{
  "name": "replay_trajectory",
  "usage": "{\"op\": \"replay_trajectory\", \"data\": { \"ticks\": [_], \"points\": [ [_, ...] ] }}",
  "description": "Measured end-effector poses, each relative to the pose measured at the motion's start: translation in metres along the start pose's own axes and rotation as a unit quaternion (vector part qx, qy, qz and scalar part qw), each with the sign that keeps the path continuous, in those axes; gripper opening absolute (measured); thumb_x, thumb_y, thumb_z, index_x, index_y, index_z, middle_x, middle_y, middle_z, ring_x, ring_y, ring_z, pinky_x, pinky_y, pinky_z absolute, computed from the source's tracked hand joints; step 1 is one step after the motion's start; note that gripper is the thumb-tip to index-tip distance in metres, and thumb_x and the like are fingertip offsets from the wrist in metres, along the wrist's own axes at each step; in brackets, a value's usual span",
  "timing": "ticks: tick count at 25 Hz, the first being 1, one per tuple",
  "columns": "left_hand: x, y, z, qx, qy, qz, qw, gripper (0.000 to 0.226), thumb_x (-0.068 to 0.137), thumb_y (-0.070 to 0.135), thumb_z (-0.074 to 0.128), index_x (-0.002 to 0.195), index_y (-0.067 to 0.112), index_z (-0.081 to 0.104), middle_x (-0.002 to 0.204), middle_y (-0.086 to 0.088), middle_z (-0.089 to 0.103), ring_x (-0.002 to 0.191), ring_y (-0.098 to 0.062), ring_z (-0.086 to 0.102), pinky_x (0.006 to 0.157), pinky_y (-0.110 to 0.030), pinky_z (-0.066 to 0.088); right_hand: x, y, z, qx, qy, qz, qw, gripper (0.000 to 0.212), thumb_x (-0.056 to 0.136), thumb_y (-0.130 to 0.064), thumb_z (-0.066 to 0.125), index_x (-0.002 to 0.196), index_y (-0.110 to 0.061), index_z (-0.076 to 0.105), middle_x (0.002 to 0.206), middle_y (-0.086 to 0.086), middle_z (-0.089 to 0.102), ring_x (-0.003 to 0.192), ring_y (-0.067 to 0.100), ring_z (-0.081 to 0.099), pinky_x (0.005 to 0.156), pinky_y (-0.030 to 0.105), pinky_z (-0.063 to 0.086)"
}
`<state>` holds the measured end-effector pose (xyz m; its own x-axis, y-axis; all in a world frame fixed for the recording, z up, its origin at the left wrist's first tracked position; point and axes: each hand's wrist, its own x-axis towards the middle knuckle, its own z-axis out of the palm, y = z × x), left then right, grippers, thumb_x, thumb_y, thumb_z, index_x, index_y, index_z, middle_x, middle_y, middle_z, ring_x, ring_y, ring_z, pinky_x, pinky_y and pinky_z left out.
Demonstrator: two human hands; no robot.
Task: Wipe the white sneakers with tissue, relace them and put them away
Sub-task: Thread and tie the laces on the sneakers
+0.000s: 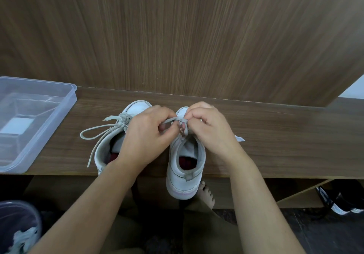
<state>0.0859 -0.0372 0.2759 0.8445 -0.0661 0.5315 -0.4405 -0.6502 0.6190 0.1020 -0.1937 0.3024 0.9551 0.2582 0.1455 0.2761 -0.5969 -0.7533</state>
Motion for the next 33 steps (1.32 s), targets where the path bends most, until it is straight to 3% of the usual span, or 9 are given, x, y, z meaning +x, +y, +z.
{"op": "replay_trajectory", "data": {
  "ticks": [3,11,15,19,23,26,29,31,33],
  "points": [
    [0.000,-0.001,0.000,-0.048,-0.001,-0.029,0.998,0.009,0.081,0.027,0.061,0.082,0.023,0.069,0.064,0.011,0.058,0.063,-0.005,0.052,0.058,-0.011,0.035,-0.003,-0.003,-0.006,0.178,-0.107,0.066,0.976,0.044,0.068,-0.032,0.064,0.078,0.010,0.055,0.075,0.011,0.050,0.074,0.017,0.047,0.071,0.032,0.037],
    [0.006,0.003,-0.005,-0.188,0.033,-0.149,0.970,0.014,0.079,0.018,0.072,0.074,0.031,0.070,0.050,0.008,0.051,0.051,-0.002,0.045,0.055,-0.023,0.043,-0.008,-0.014,-0.037,-0.158,0.107,-0.002,0.982,0.020,0.083,-0.021,0.067,0.100,-0.031,0.071,0.087,-0.011,0.074,0.084,0.004,0.066,0.081,0.029,0.050],
    [0.006,0.006,-0.009,-0.155,0.055,-0.140,0.976,0.018,0.080,0.018,0.071,0.073,0.035,0.067,0.064,-0.014,0.062,0.058,-0.007,0.051,0.059,-0.019,0.043,-0.018,-0.029,-0.058,0.052,0.035,0.069,0.996,0.009,0.080,-0.017,0.071,0.086,-0.023,0.072,0.065,0.000,0.071,0.063,0.009,0.066,0.072,0.033,0.054],
    [0.004,0.006,-0.011,0.007,0.081,-0.060,0.995,0.014,0.078,0.041,0.066,0.073,0.028,0.068,0.061,0.004,0.052,0.060,-0.009,0.048,0.056,-0.021,0.039,-0.035,-0.035,-0.091,-0.103,-0.052,0.148,0.982,0.016,0.069,-0.041,0.073,0.080,-0.030,0.073,0.047,-0.009,0.059,0.052,0.009,0.059,0.067,0.035,0.052],
    [0.006,0.001,-0.018,0.156,0.082,0.000,0.984,0.036,0.077,0.055,0.057,0.070,0.021,0.067,0.063,0.010,0.046,0.055,-0.008,0.042,0.046,-0.018,0.029,-0.054,-0.044,-0.109,-0.168,-0.054,0.189,0.966,0.016,0.065,-0.051,0.072,0.067,-0.035,0.073,0.069,-0.012,0.069,0.075,0.009,0.062,0.076,0.035,0.051],
    [0.008,0.001,-0.023,-0.004,0.075,-0.101,0.992,0.023,0.075,0.040,0.071,0.060,0.026,0.061,0.064,0.010,0.050,0.061,-0.005,0.047,0.056,-0.018,0.036,-0.048,-0.043,-0.103,-0.081,-0.032,0.147,0.985,0.037,0.061,-0.055,0.068,0.069,-0.020,0.072,0.086,0.008,0.072,0.085,0.028,0.063,0.078,0.037,0.047],
    [0.012,0.014,-0.017,-0.505,0.035,-0.266,0.821,0.026,0.079,0.022,0.068,0.057,0.019,0.057,0.072,0.004,0.064,0.083,-0.013,0.063,0.075,-0.030,0.049,-0.024,-0.028,-0.075,0.304,0.004,0.150,0.941,0.028,0.077,-0.041,0.061,0.060,-0.019,0.061,0.097,0.004,0.074,0.098,0.024,0.066,0.084,0.035,0.046],
    [0.014,0.018,-0.011,-0.661,0.028,-0.322,0.678,0.029,0.089,0.024,0.055,0.062,0.016,0.049,0.074,0.000,0.067,0.089,-0.017,0.068,0.084,-0.039,0.053,-0.011,-0.014,-0.052,0.565,0.003,0.172,0.807,0.027,0.087,-0.033,0.054,0.064,-0.020,0.054,0.090,0.003,0.074,0.095,0.023,0.069,0.087,0.041,0.051],
    [0.016,0.018,-0.005,-0.706,0.045,-0.344,0.617,0.034,0.094,0.030,0.048,0.062,0.017,0.044,0.058,0.002,0.056,0.068,-0.013,0.064,0.081,-0.038,0.056,-0.005,-0.001,-0.035,0.674,0.034,0.188,0.714,0.031,0.093,-0.031,0.048,0.064,-0.020,0.051,0.064,-0.003,0.065,0.070,0.018,0.069,0.080,0.037,0.054]
  ]
}}
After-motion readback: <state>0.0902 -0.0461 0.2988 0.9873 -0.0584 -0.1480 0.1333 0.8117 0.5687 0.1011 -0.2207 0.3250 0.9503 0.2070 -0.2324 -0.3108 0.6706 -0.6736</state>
